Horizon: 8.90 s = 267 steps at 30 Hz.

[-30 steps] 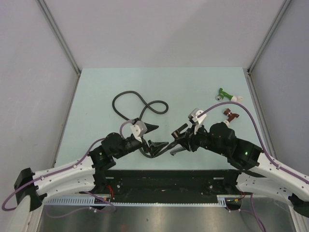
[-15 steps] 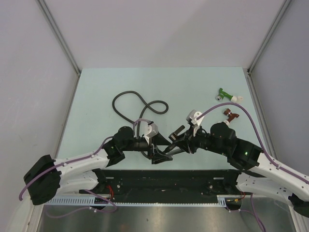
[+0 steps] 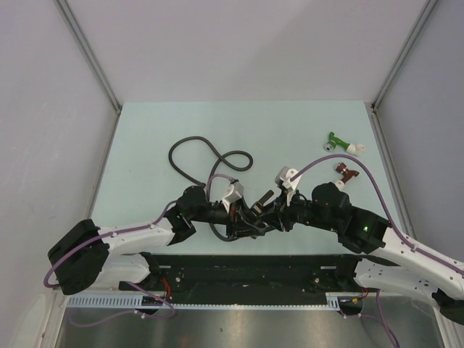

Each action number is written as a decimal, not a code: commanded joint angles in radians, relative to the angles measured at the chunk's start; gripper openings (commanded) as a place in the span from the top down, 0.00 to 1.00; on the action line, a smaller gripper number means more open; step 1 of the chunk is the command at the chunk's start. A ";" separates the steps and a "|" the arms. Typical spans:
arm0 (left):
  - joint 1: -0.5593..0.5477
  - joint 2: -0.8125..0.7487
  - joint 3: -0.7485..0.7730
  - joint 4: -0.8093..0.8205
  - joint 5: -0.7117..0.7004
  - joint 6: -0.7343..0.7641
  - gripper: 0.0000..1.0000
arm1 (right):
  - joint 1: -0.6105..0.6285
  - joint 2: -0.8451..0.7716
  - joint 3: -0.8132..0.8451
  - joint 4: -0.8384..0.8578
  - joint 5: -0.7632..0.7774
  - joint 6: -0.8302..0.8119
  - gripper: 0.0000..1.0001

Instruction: Install the water faucets

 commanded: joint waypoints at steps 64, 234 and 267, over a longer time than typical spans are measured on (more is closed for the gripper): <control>-0.261 -0.393 -0.053 -0.187 -0.681 0.287 0.15 | -0.094 -0.148 0.016 0.030 0.055 0.011 1.00; -0.158 -0.421 0.013 -0.279 -0.262 0.300 1.00 | 0.052 -0.202 -0.077 0.068 -0.324 -0.536 1.00; -0.130 -0.450 -0.150 0.063 -0.695 0.010 0.99 | -0.273 -0.213 -0.408 0.782 -0.523 0.087 1.00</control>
